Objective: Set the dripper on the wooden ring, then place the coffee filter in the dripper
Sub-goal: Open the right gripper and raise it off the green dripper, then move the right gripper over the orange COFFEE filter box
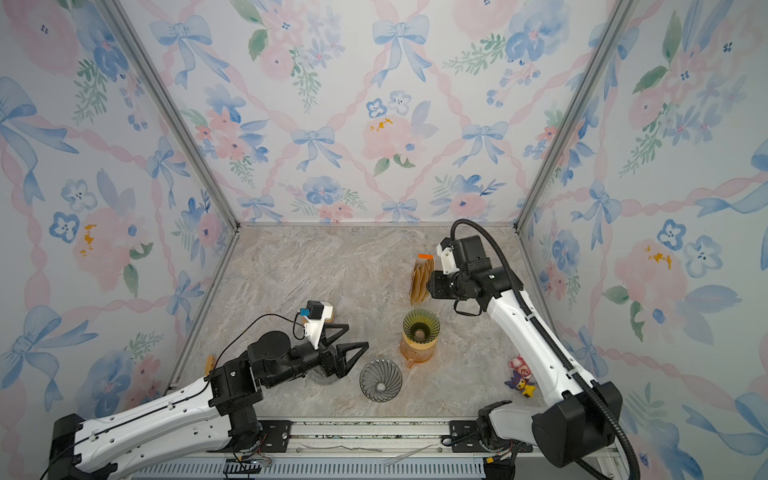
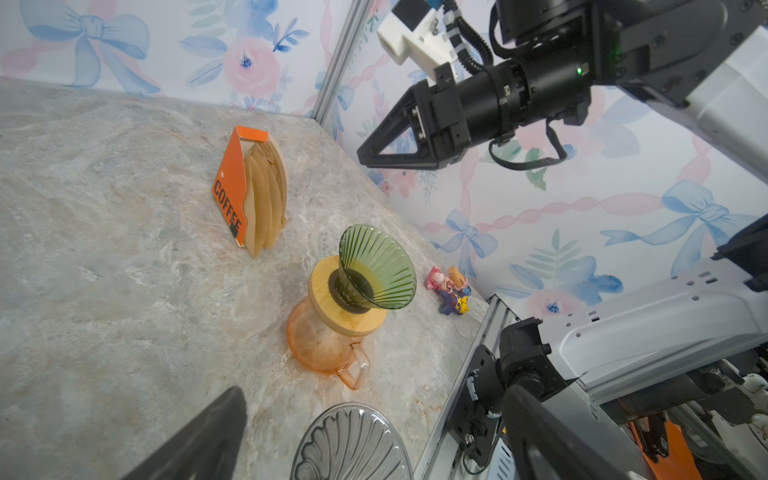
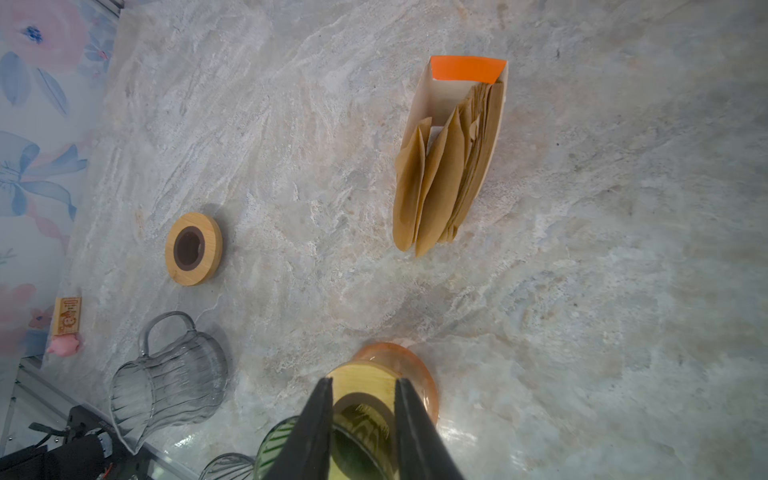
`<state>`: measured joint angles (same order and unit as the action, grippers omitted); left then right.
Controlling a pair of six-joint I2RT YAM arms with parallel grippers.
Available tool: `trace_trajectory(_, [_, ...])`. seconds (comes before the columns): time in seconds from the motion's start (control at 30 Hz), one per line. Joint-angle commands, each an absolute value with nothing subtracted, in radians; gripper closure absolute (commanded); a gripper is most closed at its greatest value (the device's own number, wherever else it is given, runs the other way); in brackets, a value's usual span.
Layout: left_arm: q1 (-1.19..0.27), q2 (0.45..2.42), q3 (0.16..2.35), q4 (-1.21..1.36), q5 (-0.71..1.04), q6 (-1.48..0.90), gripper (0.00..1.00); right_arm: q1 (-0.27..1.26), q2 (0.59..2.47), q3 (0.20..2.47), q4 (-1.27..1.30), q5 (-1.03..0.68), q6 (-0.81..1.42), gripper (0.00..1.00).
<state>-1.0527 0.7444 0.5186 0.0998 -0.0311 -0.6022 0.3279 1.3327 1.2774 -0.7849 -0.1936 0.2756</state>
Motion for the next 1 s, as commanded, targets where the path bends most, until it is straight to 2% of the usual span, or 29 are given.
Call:
trace_trajectory(0.0, [-1.045,0.746,0.483,0.163,0.0,-0.598,0.02,0.319,1.403,1.337,-0.769,-0.146,0.202,0.74])
trace_trajectory(0.5, [-1.034,0.768,0.464,0.212,0.021,-0.602,0.02,0.318,1.702,1.493,-0.689,-0.121,0.178,0.78])
trace_trajectory(0.97, [-1.028,0.707,0.453,0.179,0.017,-0.599,0.02,0.307,1.842,1.544,-0.679,-0.091,0.149,0.79])
